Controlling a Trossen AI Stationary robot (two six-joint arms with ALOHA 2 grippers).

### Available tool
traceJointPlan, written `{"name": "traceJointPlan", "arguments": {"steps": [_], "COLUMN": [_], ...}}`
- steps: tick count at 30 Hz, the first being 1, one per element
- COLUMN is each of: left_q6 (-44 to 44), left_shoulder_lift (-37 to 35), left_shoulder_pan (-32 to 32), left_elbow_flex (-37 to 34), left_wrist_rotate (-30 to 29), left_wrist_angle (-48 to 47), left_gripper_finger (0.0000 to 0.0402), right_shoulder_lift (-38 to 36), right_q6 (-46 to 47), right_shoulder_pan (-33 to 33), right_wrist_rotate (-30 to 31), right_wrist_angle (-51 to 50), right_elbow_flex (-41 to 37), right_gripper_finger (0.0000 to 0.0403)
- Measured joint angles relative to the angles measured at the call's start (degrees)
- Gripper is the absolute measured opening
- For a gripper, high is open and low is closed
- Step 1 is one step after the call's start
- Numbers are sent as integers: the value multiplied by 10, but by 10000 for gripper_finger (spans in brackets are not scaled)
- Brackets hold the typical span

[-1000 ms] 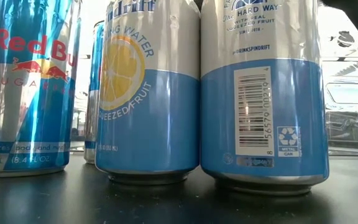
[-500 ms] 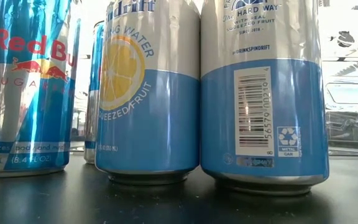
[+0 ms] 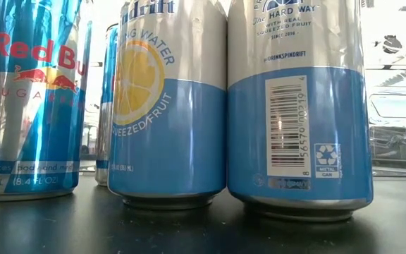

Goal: Sort soda cans
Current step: Put the middle white soda can into the middle transparent bin

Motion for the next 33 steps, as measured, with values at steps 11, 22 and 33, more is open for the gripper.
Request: {"name": "traceJointPlan", "arguments": {"steps": [11,22,33], "left_q6": [0,-100,-298], "left_shoulder_lift": [0,66,236], "left_shoulder_pan": [0,-50,-142], "left_elbow_flex": [0,23,198], "left_wrist_rotate": [10,9,-30], "left_wrist_angle": [-1,-13,-136], "left_gripper_finger": [386,386,385], "right_shoulder_lift": [-2,-168,-312], "right_q6": [272,260,174], "right_shoulder_pan": [115,146,151], "right_wrist_rotate": [19,24,19], "right_wrist_angle": [1,83,298], "right_elbow_flex": [-106,-319,-587], "right_gripper_finger": [304,304,304]}}
